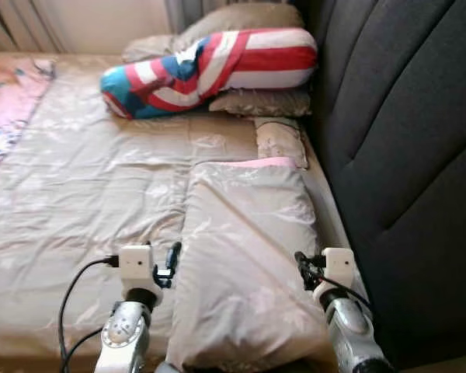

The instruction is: Clean up the room

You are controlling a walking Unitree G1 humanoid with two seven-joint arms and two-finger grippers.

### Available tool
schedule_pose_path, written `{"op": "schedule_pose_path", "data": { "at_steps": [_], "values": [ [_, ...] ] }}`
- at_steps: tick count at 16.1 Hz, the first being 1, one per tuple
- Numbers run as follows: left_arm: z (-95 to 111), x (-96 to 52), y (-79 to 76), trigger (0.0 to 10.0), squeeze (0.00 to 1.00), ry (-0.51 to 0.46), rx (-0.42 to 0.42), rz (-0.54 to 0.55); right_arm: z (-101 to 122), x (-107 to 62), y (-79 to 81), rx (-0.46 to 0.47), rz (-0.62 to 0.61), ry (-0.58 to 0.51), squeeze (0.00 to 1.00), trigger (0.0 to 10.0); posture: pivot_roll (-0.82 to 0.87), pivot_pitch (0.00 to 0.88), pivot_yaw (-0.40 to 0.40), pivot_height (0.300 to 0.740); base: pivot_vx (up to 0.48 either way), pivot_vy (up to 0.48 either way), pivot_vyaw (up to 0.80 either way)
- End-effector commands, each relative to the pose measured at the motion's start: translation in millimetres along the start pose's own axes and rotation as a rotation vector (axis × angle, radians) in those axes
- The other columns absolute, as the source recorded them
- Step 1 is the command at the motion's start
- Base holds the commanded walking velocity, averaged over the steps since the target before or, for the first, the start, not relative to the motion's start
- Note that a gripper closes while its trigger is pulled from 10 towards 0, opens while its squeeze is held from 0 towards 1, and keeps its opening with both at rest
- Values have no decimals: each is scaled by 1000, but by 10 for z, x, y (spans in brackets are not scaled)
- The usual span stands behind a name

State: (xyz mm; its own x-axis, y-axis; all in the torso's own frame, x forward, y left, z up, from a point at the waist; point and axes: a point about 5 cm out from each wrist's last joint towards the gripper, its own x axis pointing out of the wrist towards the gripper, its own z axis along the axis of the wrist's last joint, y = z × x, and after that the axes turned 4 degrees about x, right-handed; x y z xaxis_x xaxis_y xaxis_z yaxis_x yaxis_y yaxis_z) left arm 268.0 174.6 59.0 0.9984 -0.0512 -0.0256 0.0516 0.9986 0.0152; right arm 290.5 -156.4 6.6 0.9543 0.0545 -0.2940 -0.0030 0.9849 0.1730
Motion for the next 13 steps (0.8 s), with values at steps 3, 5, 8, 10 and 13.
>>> {"op": "schedule_pose_path", "data": {
  "at_steps": [3,5,8,10,13],
  "values": [
    [-31,-41,-12,10000,0,19,-7,-14,23,45,-196,29,-128,76,1000,10000,35,137,-58,663,0,0,0],
    [-27,-43,-9,10000,0,21,-5,-18,40,65,-274,41,-169,117,1000,10000,41,144,-53,663,0,0,0],
    [8,-19,4,10000,0,18,-1,-32,55,90,-326,119,-207,162,1000,10000,48,155,-28,663,0,0,0],
    [34,-9,13,10000,0,15,5,-45,65,108,-303,166,-194,169,1000,10000,55,160,-17,663,0,0,0],
    [68,-27,65,10000,0,18,23,-57,24,104,-291,181,-199,209,1000,10000,75,181,16,663,0,0,0]
  ]
}}
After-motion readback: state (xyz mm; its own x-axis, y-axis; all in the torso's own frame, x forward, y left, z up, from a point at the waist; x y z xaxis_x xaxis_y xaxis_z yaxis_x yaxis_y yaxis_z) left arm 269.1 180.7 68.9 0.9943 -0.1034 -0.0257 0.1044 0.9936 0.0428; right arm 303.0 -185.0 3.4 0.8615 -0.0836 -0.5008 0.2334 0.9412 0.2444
